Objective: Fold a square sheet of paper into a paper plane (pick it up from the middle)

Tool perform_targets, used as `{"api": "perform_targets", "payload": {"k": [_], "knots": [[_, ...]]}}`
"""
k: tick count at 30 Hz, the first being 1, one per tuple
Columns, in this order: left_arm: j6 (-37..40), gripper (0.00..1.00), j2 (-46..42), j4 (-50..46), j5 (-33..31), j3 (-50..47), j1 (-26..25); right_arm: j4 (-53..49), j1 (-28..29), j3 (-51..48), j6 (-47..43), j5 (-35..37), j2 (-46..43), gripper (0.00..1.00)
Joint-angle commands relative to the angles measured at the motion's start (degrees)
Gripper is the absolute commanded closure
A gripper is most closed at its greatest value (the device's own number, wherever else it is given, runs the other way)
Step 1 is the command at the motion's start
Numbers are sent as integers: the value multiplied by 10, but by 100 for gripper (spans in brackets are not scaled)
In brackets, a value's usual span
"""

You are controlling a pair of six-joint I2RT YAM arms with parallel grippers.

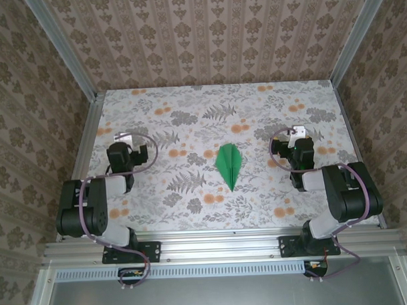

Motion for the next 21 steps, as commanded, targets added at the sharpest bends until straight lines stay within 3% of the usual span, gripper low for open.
{"api": "perform_targets", "payload": {"k": [1, 5, 21], "knots": [[16, 0, 11, 78, 36, -16, 8, 13, -2, 5, 6, -10, -2, 0], [10, 0, 7, 89, -16, -23, -5, 13, -2, 5, 6, -10, -2, 0], [10, 0, 7, 77, 8, -18, 3, 13, -2, 5, 7, -10, -2, 0]]}}
